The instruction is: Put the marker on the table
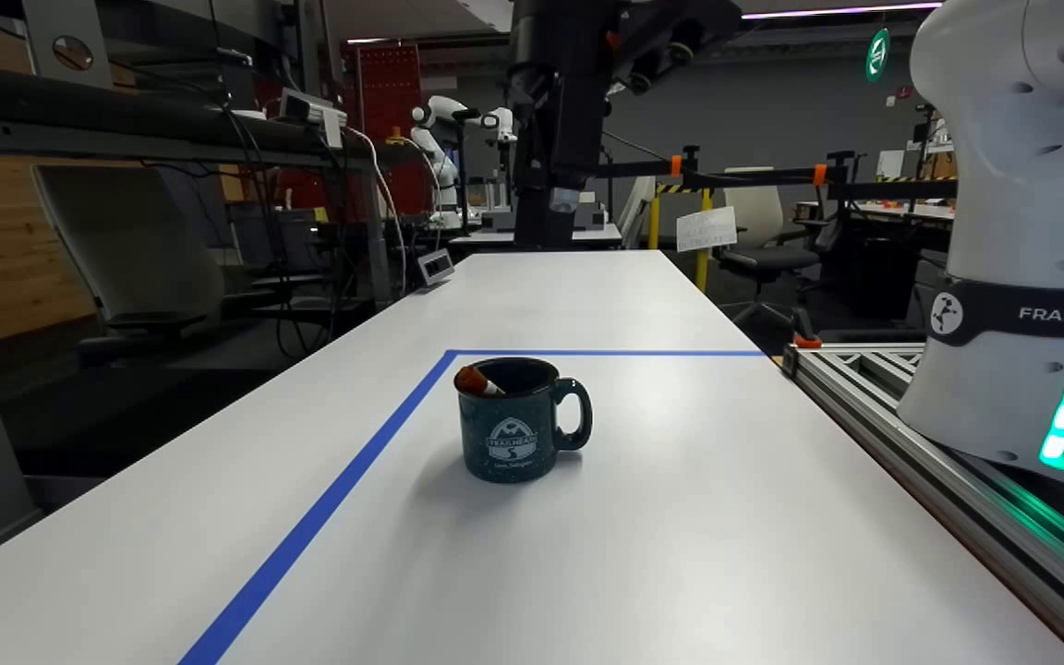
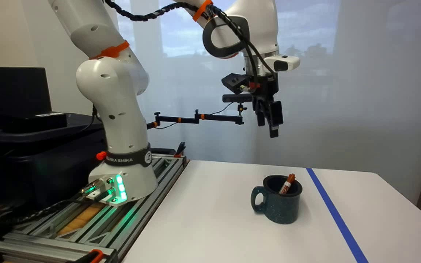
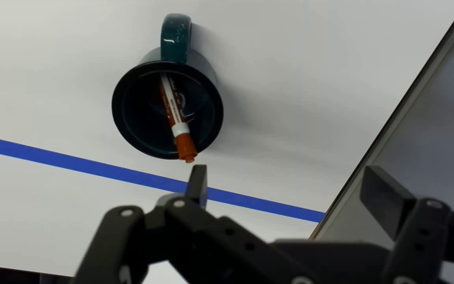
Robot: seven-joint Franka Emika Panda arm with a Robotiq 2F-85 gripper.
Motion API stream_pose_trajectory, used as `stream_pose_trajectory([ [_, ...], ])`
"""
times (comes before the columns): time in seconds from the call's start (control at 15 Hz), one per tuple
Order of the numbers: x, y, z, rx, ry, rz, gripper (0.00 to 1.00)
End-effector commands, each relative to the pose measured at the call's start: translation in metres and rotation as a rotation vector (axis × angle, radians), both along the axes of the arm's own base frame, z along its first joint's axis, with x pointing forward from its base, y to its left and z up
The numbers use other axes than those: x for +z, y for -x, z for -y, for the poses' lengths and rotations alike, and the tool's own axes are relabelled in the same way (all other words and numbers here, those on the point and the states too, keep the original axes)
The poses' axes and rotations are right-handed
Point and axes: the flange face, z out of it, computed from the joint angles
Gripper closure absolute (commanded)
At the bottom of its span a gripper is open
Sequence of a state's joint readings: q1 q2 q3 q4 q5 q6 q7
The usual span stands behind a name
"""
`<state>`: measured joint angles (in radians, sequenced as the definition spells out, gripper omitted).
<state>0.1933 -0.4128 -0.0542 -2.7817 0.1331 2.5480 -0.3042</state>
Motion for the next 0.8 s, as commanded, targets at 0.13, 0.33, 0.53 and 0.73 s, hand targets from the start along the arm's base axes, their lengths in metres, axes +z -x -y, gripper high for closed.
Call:
stream_pose_trajectory([
  [0.13, 0.004, -0.007, 0.009, 0.077, -0.009, 0.042, 0.0],
  [0.33, 0.006, -0.012, 0.017, 0.163, -0.058, 0.091, 0.0],
  [0.53, -0.002, -0.011, 0.027, 0.234, -0.122, 0.088, 0.0],
  [0.73, -0.014, -0.014, 0.044, 0.255, -0.09, 0.09, 0.0],
])
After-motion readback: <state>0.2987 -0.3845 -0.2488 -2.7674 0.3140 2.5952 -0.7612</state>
